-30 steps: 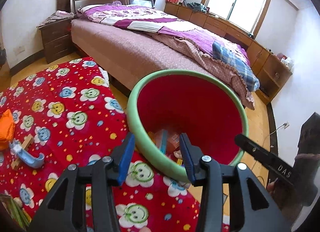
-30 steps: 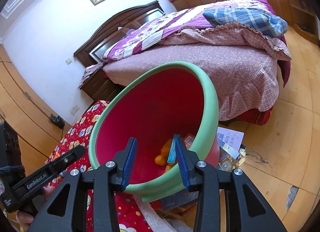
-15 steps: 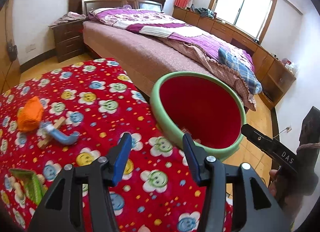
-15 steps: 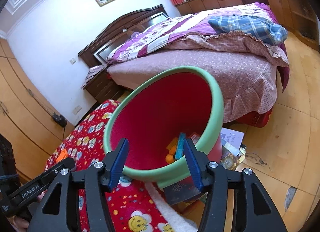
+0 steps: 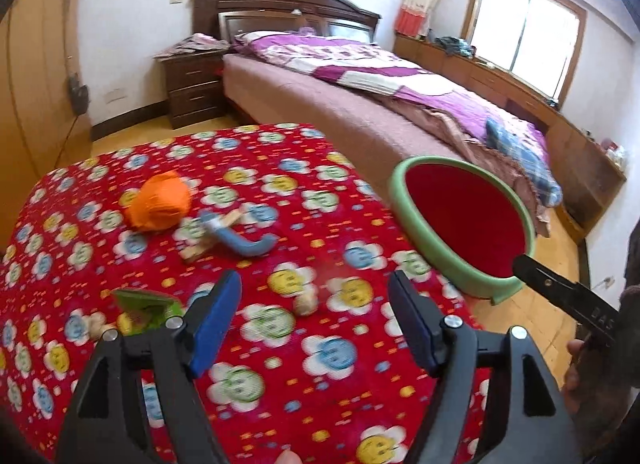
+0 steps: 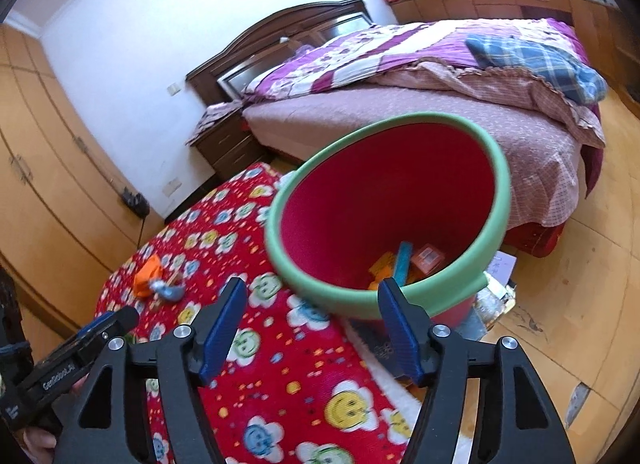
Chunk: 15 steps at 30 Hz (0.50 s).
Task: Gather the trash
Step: 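Move both tools back to the bedspread and approach the green mosquito-coil box with the left gripper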
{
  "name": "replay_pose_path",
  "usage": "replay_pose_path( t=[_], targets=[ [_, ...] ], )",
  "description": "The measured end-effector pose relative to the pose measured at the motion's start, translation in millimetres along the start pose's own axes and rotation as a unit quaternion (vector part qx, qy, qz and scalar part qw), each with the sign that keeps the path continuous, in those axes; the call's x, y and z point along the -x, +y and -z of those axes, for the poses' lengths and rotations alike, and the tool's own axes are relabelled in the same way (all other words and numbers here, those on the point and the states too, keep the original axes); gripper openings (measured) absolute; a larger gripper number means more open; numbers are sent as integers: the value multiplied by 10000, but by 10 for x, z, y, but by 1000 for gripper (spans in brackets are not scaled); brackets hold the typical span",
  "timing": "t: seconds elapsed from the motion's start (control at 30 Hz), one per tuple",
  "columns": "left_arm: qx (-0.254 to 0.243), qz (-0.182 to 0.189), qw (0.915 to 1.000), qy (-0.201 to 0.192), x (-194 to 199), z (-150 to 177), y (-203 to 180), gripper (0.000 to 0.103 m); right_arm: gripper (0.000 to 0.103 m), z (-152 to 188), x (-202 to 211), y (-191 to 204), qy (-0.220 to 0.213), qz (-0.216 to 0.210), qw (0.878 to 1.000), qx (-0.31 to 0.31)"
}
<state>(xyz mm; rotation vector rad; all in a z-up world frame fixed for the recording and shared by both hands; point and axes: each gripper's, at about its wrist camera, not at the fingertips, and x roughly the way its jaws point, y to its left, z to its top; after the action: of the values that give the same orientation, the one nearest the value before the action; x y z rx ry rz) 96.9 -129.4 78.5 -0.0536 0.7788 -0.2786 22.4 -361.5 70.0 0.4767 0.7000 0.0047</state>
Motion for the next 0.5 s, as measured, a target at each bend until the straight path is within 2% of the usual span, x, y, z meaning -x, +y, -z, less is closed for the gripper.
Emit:
replay_pose_path(
  t=[0.03,0.1,0.23,0.3,0.4,0.5],
  targets=[
    [61,-63,10000,-15,20,20,59,77,69,18,-6,39,21,-12,10000,54],
    [269,-74,9996,-82,64,58,195,86,69,53,-18,120,60,-33,9998,162],
    [679,-44,9974,-217,146,122,441,89,70,121,-48,267,156,-90,9992,345],
    [803,-153,9959,-395,198,156,531,94,70,149,-62,326,204,-123,9989,412],
    [907,-305,9942,-490,249,205,679,95,70,190,-71,400,248,-157,9984,492],
    [910,-364,9947,-324,226,239,806,95,70,231,-76,463,292,-172,9977,589]
  ],
)
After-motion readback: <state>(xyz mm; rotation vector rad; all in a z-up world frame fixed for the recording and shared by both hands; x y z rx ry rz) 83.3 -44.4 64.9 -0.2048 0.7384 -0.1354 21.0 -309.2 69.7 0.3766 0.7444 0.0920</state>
